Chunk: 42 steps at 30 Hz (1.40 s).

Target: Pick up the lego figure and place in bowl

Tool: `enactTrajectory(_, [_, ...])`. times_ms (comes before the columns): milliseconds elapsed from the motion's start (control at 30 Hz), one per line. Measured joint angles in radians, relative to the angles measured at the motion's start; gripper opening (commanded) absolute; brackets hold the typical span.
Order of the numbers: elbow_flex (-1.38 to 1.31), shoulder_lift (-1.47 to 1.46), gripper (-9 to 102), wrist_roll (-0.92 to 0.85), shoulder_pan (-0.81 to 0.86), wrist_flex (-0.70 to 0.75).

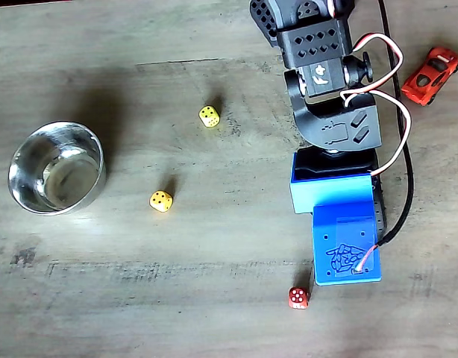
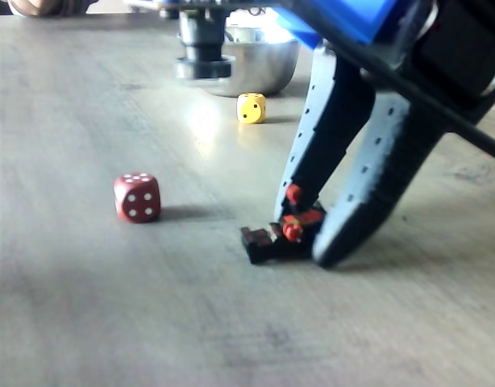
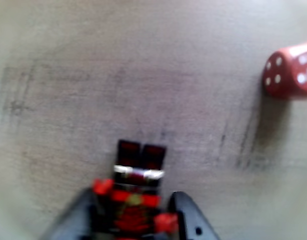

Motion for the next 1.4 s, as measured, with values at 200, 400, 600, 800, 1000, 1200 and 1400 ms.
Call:
enactTrajectory(200, [0.0, 0.0, 1, 0.0, -0.002, 0.0])
enactTrajectory(400, [0.0, 0.0, 1, 0.0, -0.002, 0.0])
enactTrajectory(600, [0.0, 0.003, 1, 0.0, 0.002, 0.0])
enactTrajectory(800, [0.0, 0.107, 1, -0.002, 0.08, 0.0])
enactTrajectory(1000, [0.0, 0.221, 1, -0.006, 0.222, 0.0])
enactTrajectory(1200, [0.0, 0.29, 1, -0.006, 0.434, 0.0])
enactTrajectory(1400, [0.0, 0.293, 1, -0.006, 0.653, 0.0])
